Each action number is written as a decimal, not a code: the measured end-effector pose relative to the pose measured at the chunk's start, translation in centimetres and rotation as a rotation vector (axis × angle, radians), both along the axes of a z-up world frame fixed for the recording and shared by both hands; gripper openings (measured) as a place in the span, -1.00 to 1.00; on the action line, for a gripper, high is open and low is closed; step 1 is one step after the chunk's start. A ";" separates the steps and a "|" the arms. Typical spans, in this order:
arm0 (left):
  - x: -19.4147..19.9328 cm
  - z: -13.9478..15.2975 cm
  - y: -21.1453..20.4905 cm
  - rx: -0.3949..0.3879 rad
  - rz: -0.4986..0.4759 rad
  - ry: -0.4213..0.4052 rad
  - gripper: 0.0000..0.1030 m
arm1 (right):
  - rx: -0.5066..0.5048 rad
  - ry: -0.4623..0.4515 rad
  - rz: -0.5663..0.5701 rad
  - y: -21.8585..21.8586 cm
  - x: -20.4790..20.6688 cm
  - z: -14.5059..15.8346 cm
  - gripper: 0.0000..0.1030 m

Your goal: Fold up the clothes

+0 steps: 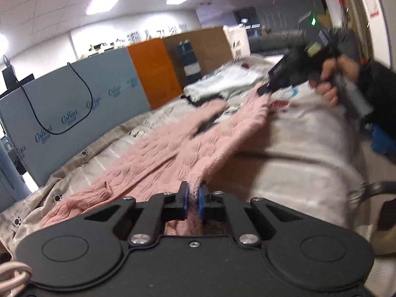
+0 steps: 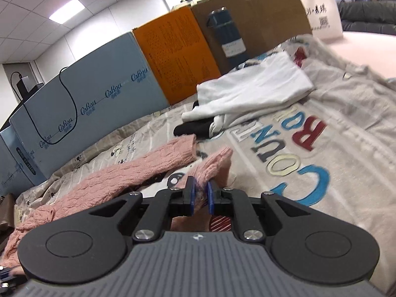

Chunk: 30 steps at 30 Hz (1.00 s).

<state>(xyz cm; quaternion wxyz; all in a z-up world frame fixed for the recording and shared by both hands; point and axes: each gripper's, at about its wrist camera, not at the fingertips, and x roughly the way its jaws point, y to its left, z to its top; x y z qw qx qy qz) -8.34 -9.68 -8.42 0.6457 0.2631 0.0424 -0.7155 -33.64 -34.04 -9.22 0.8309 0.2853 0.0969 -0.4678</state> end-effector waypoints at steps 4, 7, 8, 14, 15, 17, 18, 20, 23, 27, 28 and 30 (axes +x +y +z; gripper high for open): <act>-0.7 -0.7 0.8 0.046 -0.048 0.023 -0.85 | -0.064 0.083 -0.022 1.2 -0.3 0.3 -0.81; -1.7 -2.0 0.6 0.075 -0.058 0.000 -0.77 | -0.041 0.158 -0.050 1.1 -0.3 -1.0 -0.81; -2.0 -2.4 0.6 0.073 -0.051 -0.015 -0.74 | -0.035 0.197 -0.077 0.9 -0.3 -1.5 -0.81; -1.1 -1.1 4.1 -0.052 -0.086 0.093 0.06 | -0.123 0.179 -0.160 1.8 -1.3 -0.7 -0.11; -0.7 -0.6 5.2 -0.093 -0.073 0.110 0.09 | -0.161 0.157 -0.163 2.4 -1.1 -0.1 -0.05; 0.7 0.1 7.0 -0.157 0.016 0.123 0.11 | -0.227 0.115 -0.111 3.6 -0.3 1.0 -0.04; 1.5 0.4 7.9 -0.186 0.076 0.126 0.18 | -0.237 0.087 -0.047 4.1 0.4 1.5 -0.04; 3.2 0.5 9.1 -0.212 0.208 0.140 0.27 | -0.228 0.025 0.121 4.9 2.2 2.1 -0.04; 5.0 0.3 10.2 -0.224 0.370 0.148 0.27 | -0.179 -0.029 0.386 6.0 5.6 2.6 0.06; 6.6 -0.3 10.6 -0.211 0.522 0.158 0.27 | -0.005 -0.004 0.699 6.9 11.5 1.1 0.06; 6.9 -0.4 10.7 -0.212 0.537 0.165 0.27 | 0.011 0.021 0.743 7.4 12.7 0.6 0.05; 7.4 -0.7 11.0 -0.214 0.568 0.179 0.28 | 0.024 0.070 0.811 8.5 14.6 -0.3 0.02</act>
